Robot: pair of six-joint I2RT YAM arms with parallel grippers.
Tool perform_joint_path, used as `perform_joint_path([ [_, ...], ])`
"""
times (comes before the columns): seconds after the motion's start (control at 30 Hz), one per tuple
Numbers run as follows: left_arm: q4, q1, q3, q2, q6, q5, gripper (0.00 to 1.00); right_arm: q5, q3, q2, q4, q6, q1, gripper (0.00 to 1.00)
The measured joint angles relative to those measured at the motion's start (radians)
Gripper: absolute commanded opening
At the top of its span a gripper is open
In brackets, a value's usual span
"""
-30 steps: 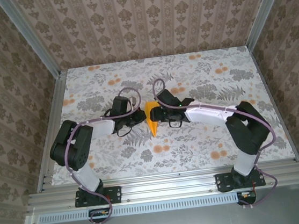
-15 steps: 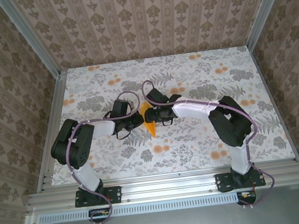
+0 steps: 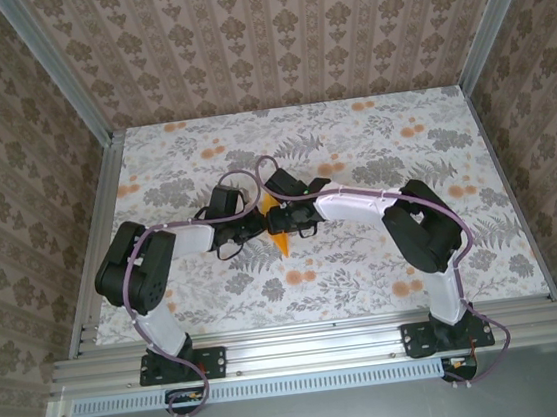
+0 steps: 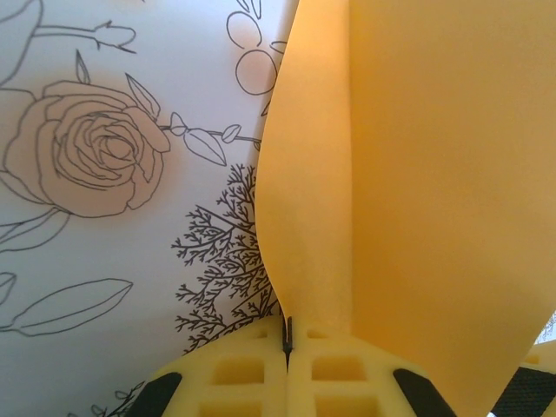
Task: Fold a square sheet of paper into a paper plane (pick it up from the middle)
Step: Move the paper plane to the center of the table.
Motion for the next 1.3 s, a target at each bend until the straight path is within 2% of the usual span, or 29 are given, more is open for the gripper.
perform_joint_path([
  [0.17, 0.000, 0.000, 0.000, 0.000, 0.000, 0.000, 0.02, 0.010, 0.000, -0.013, -0.005, -0.010, 0.016, 0.42],
  [0.33, 0.000, 0.000, 0.000, 0.000, 0.000, 0.000, 0.02, 0.010, 0.000, -0.016, -0.006, -0.010, 0.033, 0.45],
  [0.97, -0.007, 0.002, -0.002, -0.015, -0.003, 0.008, 0.03, -0.009, 0.003, 0.041, -0.009, -0.005, 0.037, 0.43],
  [1.3, -0.007, 0.005, -0.006, -0.025, -0.011, 0.016, 0.05, -0.006, 0.010, 0.058, -0.009, 0.019, 0.037, 0.27],
])
